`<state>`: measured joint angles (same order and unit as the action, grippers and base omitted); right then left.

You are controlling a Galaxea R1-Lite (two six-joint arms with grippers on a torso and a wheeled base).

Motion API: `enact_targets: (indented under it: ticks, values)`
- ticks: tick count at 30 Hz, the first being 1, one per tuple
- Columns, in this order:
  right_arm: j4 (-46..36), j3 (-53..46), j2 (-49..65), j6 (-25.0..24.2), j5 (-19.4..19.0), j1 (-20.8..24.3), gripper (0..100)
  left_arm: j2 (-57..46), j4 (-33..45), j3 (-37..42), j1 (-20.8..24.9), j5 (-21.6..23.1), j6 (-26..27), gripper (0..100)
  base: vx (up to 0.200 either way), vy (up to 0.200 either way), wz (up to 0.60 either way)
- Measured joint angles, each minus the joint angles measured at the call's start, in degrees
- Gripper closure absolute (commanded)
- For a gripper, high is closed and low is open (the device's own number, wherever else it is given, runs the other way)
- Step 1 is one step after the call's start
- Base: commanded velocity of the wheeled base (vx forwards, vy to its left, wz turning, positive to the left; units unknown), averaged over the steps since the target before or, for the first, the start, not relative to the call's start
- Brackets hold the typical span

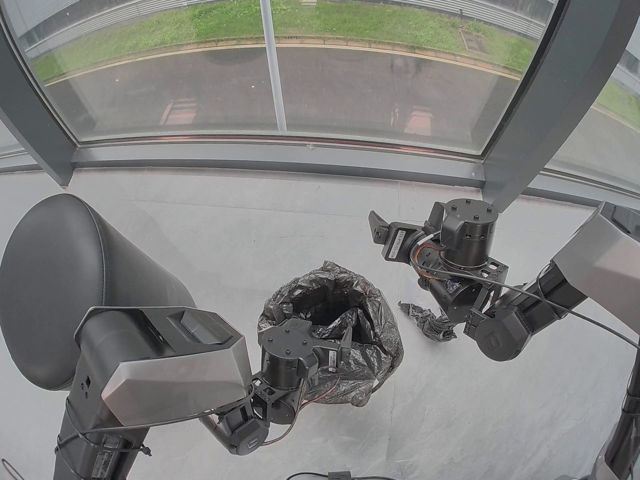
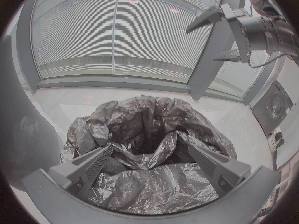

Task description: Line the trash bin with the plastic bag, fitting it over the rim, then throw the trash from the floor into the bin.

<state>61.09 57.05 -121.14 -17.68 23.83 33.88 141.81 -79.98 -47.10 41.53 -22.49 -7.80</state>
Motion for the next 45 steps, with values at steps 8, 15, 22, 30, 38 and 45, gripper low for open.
enact_targets:
  ticks: [8, 15, 22, 30, 38, 45]
  values:
    - [0.0, 0.0, -0.3, 0.0, 0.0, 0.0, 0, 2.6, -0.1, -0.3, 0.3, 0.1, 0.0, 0, 0.0, 0.0, 0.0]
    - [0.0, 0.0, -0.4, 0.0, 0.0, 0.0, 0, 5.4, 0.3, -1.8, 0.4, 0.3, -0.1, 0, 0.0, 0.0, 0.0]
    - [0.0, 0.0, -0.4, 0.0, 0.0, 0.0, 0, 8.0, 2.0, -4.1, 0.2, 0.4, -0.4, 0, 0.0, 0.0, 0.0]
    - [0.0, 0.0, -0.5, 0.0, 0.0, 0.0, 0, 9.9, 3.0, -6.0, -0.5, 0.5, -0.5, 0, 0.0, 0.0, 0.0]
    - [0.0, 0.0, -0.5, 0.1, 0.0, 0.1, 0, 10.2, 4.5, -7.6, -0.5, 0.5, -0.5, 0, 0.0, 0.0, 0.0]
    - [0.0, 0.0, -0.5, 0.1, 0.0, 0.1, 0, 9.5, 4.9, -8.4, -0.5, 0.5, -1.7, 0, 0.0, 0.0, 0.0]
